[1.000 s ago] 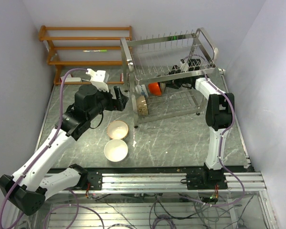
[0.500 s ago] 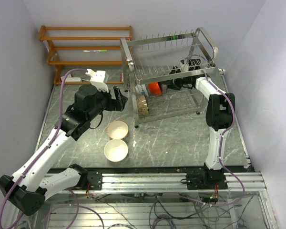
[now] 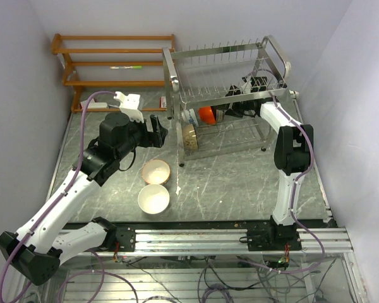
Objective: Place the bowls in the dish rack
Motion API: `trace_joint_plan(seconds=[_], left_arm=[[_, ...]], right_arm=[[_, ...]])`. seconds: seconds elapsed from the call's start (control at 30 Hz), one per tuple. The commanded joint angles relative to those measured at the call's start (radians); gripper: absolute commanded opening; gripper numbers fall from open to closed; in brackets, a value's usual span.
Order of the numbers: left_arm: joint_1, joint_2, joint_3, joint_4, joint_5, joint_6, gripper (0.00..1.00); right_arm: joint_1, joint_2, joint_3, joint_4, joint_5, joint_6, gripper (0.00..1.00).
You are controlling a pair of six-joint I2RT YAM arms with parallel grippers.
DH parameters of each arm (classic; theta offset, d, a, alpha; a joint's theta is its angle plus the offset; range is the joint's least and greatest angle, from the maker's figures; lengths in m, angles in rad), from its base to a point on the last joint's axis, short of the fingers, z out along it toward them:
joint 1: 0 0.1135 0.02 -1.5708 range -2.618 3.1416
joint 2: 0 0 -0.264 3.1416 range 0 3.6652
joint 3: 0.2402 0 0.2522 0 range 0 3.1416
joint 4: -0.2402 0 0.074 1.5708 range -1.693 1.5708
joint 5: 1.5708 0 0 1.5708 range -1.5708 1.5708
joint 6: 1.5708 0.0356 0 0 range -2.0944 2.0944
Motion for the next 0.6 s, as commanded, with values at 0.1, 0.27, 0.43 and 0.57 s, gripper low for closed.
trace_joint_plan(seconds=[0.1, 0.27, 0.43, 0.57], left_arm=[[-0.008, 0.006, 0.030, -0.004, -0.028, 0.032, 0.93], [-0.009, 0.009, 0.027, 0.001, -0.030, 0.036, 0.93], [-0.008, 0.014, 0.024, -0.001, -0.029, 0.043, 0.93], [-0.009, 0.017, 0.027, 0.000, -0.028, 0.051, 0.93]], right_arm=[[-0.052, 0.004, -0.001, -0.014, 0.166, -0.062, 0.69], [-0.052, 0.019, -0.037, 0.037, 0.067, -0.123, 0.71], [-0.052, 0.018, -0.091, 0.137, -0.052, -0.154, 0.71], [-0.052, 0.033, -0.106, 0.191, -0.144, -0.153, 0.71]])
